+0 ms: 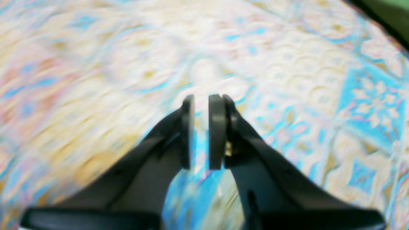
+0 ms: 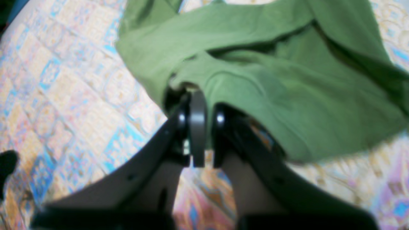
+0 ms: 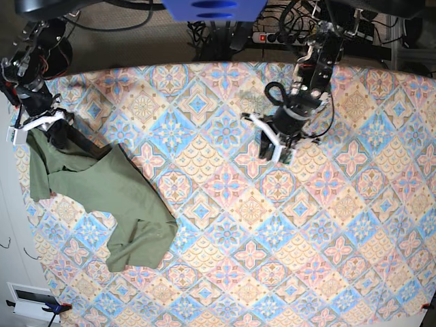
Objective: Layout the t-shirt on the table in an organized manner, then fold the t-shirt properly
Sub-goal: 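Regrasp the shirt with the right gripper and lift it, then reach the left gripper across and grasp the shirt near the right gripper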
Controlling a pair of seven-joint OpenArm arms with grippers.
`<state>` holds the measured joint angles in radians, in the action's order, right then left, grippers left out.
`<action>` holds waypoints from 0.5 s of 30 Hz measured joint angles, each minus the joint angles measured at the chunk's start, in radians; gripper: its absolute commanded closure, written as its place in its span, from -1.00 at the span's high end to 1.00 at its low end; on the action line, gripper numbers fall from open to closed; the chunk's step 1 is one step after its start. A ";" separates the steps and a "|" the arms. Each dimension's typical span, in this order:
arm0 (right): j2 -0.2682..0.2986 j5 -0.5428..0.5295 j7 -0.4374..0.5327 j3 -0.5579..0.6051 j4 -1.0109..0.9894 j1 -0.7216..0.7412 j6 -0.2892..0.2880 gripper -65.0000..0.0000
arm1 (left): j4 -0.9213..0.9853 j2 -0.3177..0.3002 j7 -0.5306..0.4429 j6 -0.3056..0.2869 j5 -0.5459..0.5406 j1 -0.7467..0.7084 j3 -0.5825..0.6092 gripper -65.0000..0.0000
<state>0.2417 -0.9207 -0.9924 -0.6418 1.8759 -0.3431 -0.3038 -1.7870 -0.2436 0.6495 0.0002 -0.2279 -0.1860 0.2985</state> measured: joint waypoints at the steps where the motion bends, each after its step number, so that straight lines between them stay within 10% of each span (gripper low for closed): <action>1: -0.001 -0.001 0.003 0.012 0.000 0.000 0.002 -0.98 | 0.024 0.013 -0.005 0.002 0.002 0.024 0.019 -0.73; 15: -0.005 0.005 -0.006 0.113 -0.056 0.003 0.001 -0.98 | 0.408 0.238 -0.005 -0.081 0.005 0.340 0.384 -0.73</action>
<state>0.2371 -0.9154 -0.9981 -0.5289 1.8194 -0.3405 -0.3031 -1.3792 -0.0055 0.6449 -0.0807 -0.2230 0.1543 0.6827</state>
